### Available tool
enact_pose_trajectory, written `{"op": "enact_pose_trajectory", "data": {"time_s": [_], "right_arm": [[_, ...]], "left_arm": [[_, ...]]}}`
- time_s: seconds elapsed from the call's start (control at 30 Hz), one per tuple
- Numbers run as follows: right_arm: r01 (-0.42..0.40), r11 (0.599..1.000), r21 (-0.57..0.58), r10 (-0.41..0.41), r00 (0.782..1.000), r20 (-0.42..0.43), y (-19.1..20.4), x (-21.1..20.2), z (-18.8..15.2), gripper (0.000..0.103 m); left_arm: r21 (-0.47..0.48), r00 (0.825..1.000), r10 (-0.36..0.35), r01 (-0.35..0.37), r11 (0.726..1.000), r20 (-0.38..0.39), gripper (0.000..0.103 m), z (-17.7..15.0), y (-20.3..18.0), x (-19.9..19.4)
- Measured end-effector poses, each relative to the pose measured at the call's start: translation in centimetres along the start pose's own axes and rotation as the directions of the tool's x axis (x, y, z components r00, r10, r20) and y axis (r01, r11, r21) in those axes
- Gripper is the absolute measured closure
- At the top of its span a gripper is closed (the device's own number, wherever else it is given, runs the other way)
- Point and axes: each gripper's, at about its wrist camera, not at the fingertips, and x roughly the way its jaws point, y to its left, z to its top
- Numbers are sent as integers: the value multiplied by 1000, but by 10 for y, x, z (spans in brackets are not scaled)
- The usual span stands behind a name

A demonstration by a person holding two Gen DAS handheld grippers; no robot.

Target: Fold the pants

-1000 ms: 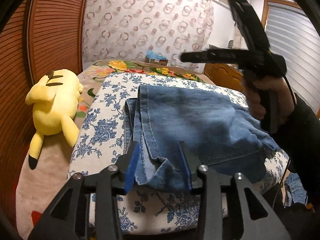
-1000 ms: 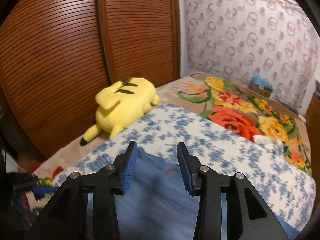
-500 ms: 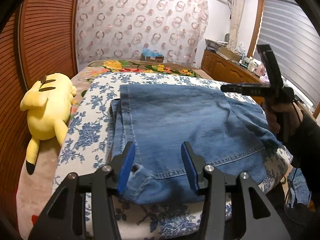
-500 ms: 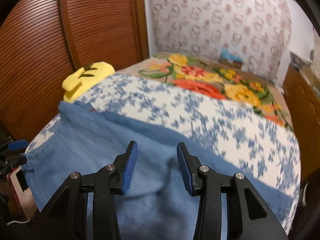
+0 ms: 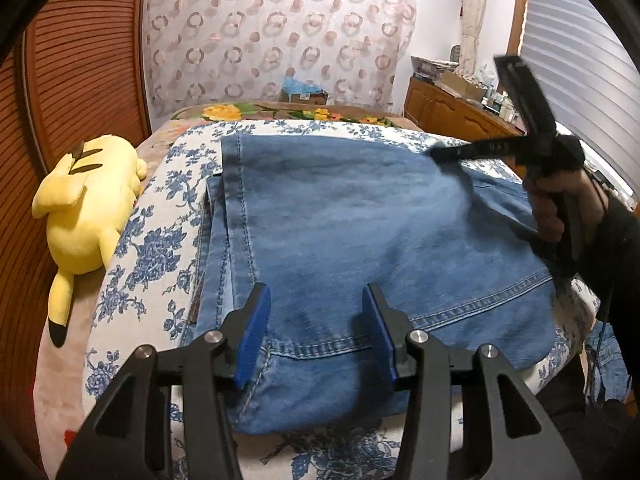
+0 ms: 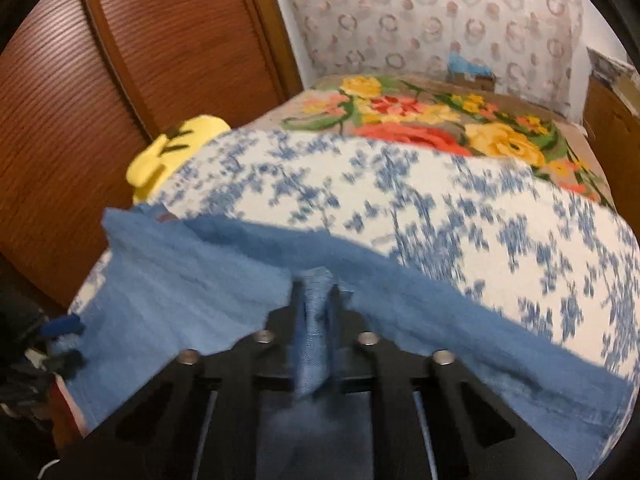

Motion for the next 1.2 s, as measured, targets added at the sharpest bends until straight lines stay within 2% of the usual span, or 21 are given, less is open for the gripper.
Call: {"op": "enact_pose_trajectory", "data": {"time_s": [0.17,0.23,0.3,0.33,0.4,0.53,0.83,1.13,1.2], "right_arm": [[40,998,-43,-35,992,119,24,-18,25,101],[47,997,-58,-38,988,152,31,-19,34,101],[78,995,-68,-67,987,147,38,-15,39,100],[103,992,-77,-92,987,130,40,-10,40,97],[143,986,-89,-131,984,120,41,-6,38,81],[136,988,-72,-127,984,122,34,-14,24,68],[125,990,-64,-118,989,91,27,-50,-41,68],[45,999,-25,-45,999,0,31,-39,-86,70],[33,999,-21,-33,999,-5,32,-37,-90,83]], "left_arm": [[-6,1000,5,-5,1000,-1,56,-2,2,1],[-9,1000,5,-5,1000,1,56,-2,3,1],[-13,1000,6,-6,1000,3,57,-2,4,0],[-14,1000,6,-6,1000,2,57,-2,5,0],[-15,1000,9,-9,1000,3,57,-3,6,0],[-20,1000,13,-13,1000,0,56,-4,8,2],[-23,1000,17,-17,1000,-4,56,-4,11,6],[-18,999,34,-34,999,-13,56,-5,11,11],[-18,999,34,-34,999,-13,56,-6,12,12]]}}
